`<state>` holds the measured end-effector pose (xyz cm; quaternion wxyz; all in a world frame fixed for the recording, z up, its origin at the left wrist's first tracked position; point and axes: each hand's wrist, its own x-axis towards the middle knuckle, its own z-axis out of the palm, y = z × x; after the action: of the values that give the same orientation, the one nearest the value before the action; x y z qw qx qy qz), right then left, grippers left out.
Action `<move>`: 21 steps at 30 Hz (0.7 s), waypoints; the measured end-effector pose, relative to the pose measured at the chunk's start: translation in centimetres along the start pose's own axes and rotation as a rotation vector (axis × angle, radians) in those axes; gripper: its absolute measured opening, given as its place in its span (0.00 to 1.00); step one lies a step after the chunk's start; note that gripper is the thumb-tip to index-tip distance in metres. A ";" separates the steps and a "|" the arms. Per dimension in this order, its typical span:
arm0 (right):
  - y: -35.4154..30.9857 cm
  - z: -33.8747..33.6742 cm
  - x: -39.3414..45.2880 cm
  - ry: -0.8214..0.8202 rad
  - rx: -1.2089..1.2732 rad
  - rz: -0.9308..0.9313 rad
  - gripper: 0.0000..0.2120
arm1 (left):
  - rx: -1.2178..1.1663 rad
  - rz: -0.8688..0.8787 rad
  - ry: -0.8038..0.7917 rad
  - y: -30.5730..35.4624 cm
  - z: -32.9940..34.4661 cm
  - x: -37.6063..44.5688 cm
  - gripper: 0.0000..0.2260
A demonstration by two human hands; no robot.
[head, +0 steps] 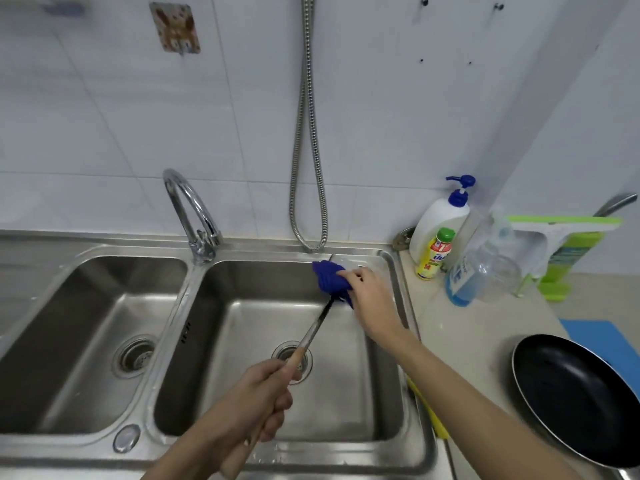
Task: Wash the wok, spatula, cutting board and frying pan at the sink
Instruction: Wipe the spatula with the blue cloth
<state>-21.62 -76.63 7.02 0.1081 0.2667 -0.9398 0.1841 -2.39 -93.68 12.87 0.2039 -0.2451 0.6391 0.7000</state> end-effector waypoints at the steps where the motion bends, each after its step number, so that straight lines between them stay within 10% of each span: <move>1: -1.0 0.9 0.2 -0.044 0.023 -0.017 0.19 | 0.001 0.001 0.011 0.2 0.1 -0.3 0.15; 13: -5.7 5.3 1.5 -0.116 -0.024 -0.399 0.15 | 0.010 -0.006 0.116 -1.3 -4.1 -5.6 0.10; 21: -9.8 5.3 4.6 -0.223 -0.073 -0.188 0.13 | -0.105 -0.016 0.184 -1.5 -5.8 -6.3 0.10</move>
<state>-20.69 -88.63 6.39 0.0294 0.3682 -0.9230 0.1082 4.00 -99.17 15.06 0.1370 -0.3238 0.6153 0.7055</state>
